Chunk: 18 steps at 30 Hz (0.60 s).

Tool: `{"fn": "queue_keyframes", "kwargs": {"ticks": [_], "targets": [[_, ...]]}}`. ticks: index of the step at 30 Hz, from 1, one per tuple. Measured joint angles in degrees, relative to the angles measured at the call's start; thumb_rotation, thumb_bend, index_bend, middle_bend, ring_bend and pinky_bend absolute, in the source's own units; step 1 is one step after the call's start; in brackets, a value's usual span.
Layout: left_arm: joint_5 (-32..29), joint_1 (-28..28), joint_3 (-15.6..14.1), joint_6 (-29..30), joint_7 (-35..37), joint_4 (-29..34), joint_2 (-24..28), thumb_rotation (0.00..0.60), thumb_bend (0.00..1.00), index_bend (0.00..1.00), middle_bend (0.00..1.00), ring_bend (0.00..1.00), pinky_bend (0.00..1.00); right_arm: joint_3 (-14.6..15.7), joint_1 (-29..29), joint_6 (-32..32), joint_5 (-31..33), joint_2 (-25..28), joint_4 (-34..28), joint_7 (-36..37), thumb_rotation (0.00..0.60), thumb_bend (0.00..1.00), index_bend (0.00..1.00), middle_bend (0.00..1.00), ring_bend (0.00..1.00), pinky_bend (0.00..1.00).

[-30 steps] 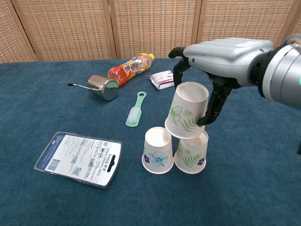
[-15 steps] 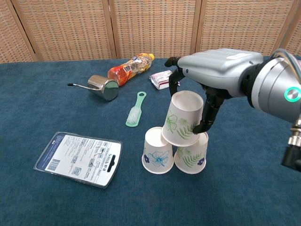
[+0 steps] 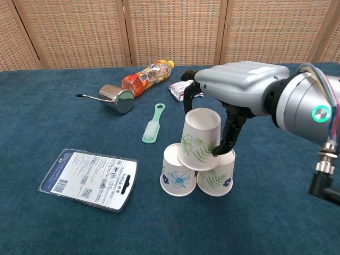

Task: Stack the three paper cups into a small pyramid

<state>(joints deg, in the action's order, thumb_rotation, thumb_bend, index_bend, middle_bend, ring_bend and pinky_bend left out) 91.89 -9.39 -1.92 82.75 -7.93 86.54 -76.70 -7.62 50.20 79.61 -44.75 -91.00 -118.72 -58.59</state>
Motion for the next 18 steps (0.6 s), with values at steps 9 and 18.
{"fn": "queue_keyframes", "kwargs": {"ticks": [9, 18], "targets": [[0.05, 0.11, 0.14, 0.2, 0.22, 0.14, 0.18, 0.6, 0.23, 0.18, 0.0, 0.0, 0.0, 0.21, -0.01, 1.04, -0.07, 0.55, -0.39, -1.83, 0.6, 0.07, 0.13, 0.0, 0.0, 0.0], [0.3, 0.33, 0.22, 0.73, 0.55, 0.76, 0.68, 0.6, 0.22, 0.16, 0.0, 0.0, 0.0, 0.51, -2.31, 2.88, 1.64, 7.52, -3.44, -1.23, 0.6, 0.07, 0.09, 0.0, 0.0, 0.0]]}}
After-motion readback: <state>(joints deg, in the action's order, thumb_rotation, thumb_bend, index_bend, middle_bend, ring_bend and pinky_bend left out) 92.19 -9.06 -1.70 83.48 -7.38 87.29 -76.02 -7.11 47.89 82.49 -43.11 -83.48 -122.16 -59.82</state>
